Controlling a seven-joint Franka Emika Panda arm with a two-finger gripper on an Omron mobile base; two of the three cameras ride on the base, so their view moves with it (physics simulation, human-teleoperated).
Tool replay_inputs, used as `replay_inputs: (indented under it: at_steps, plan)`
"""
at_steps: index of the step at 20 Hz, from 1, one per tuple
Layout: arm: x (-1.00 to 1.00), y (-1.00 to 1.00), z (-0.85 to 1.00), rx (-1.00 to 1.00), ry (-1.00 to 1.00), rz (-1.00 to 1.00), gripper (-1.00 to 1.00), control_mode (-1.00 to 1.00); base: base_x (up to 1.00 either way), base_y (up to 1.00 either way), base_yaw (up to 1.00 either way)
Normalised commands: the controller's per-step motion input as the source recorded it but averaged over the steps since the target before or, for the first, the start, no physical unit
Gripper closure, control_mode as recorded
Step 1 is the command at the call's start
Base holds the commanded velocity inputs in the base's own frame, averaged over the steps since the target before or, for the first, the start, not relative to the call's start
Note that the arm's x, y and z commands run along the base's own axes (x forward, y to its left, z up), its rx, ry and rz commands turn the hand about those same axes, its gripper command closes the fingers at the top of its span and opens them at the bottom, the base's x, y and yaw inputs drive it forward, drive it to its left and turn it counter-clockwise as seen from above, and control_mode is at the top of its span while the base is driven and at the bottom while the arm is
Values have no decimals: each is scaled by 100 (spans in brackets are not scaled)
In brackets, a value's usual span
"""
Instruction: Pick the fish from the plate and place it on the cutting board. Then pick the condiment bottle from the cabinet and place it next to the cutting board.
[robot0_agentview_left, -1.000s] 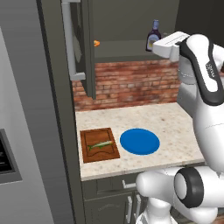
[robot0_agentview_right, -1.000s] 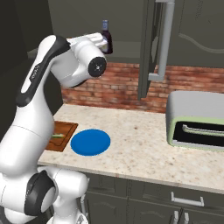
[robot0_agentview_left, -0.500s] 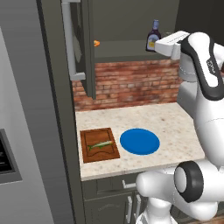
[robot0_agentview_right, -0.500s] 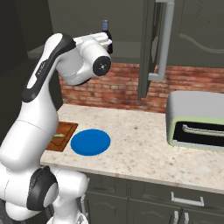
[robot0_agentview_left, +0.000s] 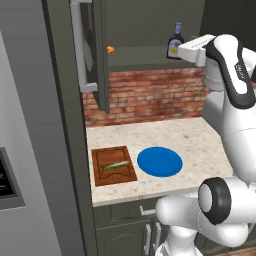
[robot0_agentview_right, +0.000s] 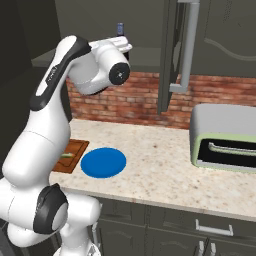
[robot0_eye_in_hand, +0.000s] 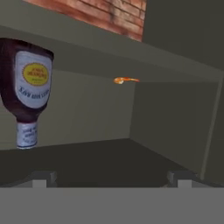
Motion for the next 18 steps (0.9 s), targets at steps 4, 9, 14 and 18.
replay_inputs:
  at_steps: [4, 9, 14, 18]
  plan:
    - [0, 0, 0, 1, -1, -2, -100, -100, 0, 0, 0]
    - [0, 0, 0, 0, -3, -3, -100, -100, 0, 0, 0]
    - [0, 0, 0, 0, -4, -4, -100, -100, 0, 0, 0]
    - [1, 0, 0, 0, -1, -6, -100, -100, 0, 0, 0]
